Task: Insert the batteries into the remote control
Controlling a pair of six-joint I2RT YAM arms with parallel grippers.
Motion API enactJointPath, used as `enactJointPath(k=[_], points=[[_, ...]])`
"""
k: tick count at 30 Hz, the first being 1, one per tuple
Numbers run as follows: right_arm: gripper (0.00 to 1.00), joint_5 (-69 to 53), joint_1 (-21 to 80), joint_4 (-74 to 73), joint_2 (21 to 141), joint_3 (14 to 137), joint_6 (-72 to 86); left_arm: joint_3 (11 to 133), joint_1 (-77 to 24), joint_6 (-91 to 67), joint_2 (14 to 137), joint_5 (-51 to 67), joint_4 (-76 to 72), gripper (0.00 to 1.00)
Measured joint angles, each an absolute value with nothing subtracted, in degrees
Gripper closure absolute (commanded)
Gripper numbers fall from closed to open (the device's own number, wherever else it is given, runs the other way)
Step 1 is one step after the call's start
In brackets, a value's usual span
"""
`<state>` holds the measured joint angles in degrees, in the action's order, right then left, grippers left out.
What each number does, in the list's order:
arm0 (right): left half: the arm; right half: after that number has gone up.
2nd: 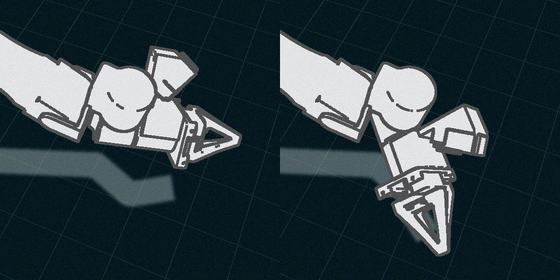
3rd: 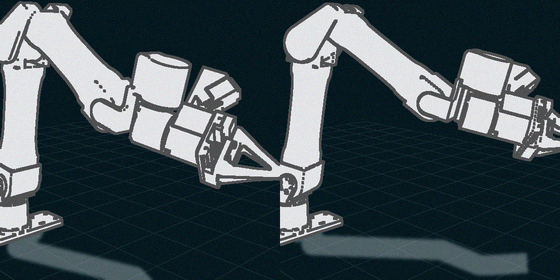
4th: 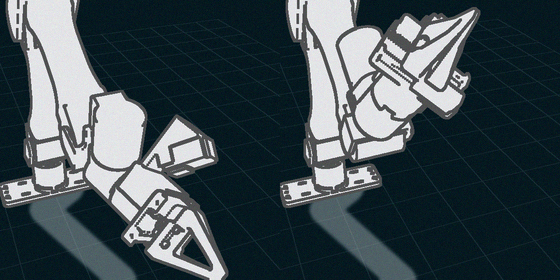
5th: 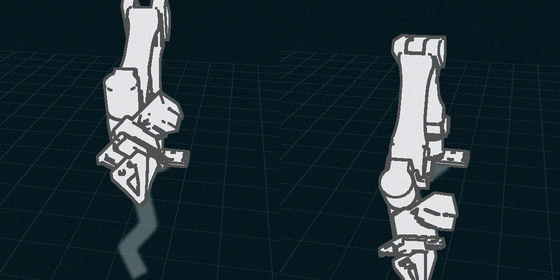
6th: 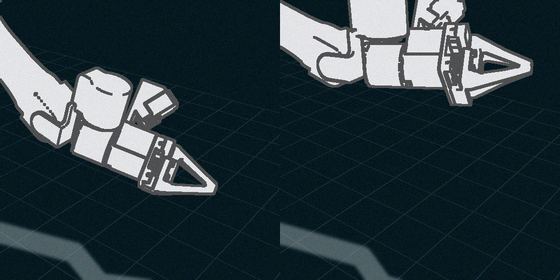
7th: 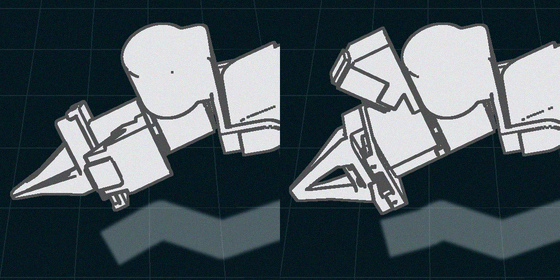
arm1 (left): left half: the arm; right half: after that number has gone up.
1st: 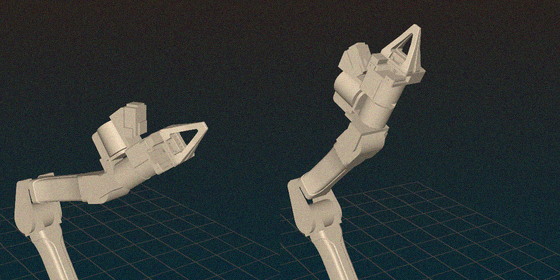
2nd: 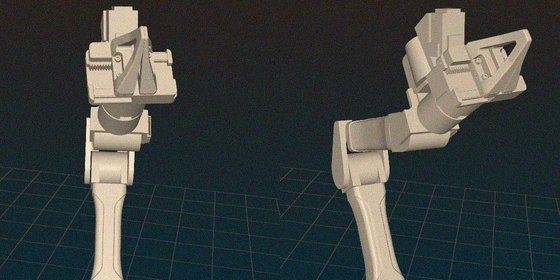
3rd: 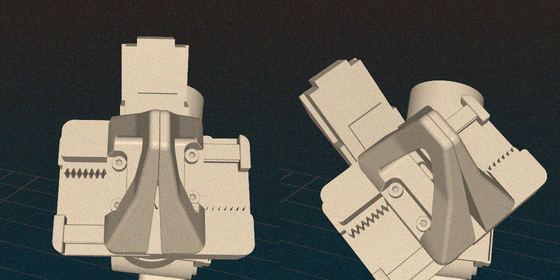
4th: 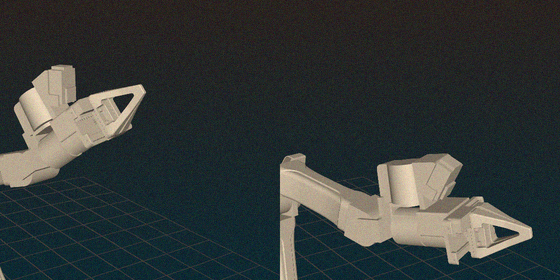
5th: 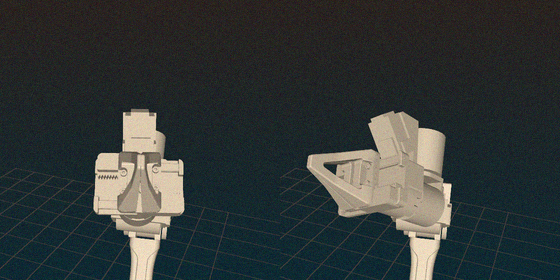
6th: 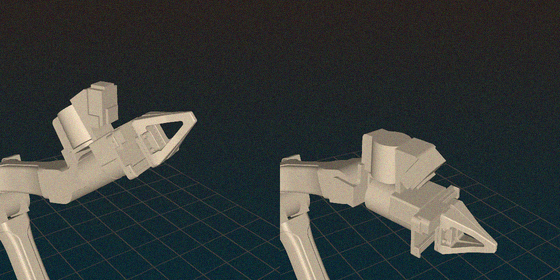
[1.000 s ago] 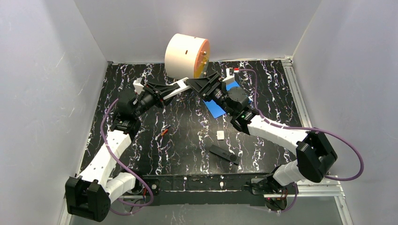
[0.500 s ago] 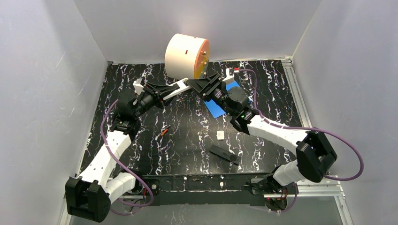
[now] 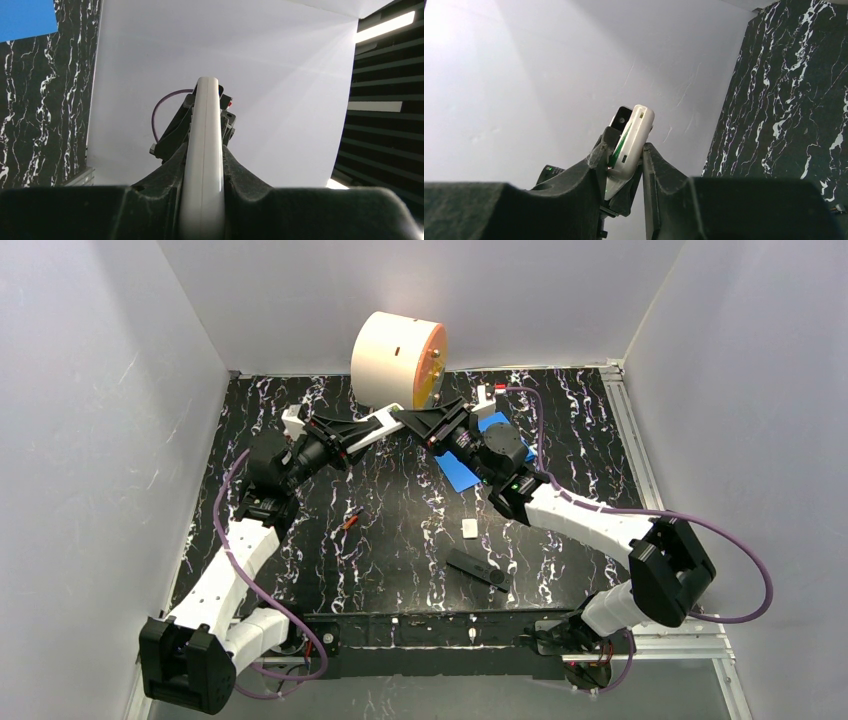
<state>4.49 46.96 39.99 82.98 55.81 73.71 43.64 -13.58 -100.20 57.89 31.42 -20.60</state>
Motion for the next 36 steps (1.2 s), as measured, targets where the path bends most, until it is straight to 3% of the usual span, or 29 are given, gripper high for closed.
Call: enactJointPath(k=[5,10,13,23,31,36], points=[[0.71,4.5,47.0,39.1,83.0,56.2,74.8,43.7,-13.3,-98.0,57.9,31.9,-21.2,1.00],[0.24,4.3,46.9,38.2,83.0,56.2,74.8,43.7,-13.3,-96.4,58.0,32.9,-21.7,1.00],[0.13,4.0,46.4,36.6,82.9,56.0,74.7,43.7,-13.4,-95.5,58.0,35.0,-23.2,1.00],[0.11,-1.8,40.2,35.2,73.5,53.4,71.8,45.4,-11.7,-88.6,63.6,41.6,-24.4,1.00],[0.13,-17.8,34.0,20.8,73.6,57.1,61.8,50.7,-11.6,-81.3,66.3,50.9,-24.8,1.00],[0.13,-27.7,32.9,20.0,75.1,57.6,59.6,51.9,-11.4,-78.5,67.1,55.2,-25.2,1.00]])
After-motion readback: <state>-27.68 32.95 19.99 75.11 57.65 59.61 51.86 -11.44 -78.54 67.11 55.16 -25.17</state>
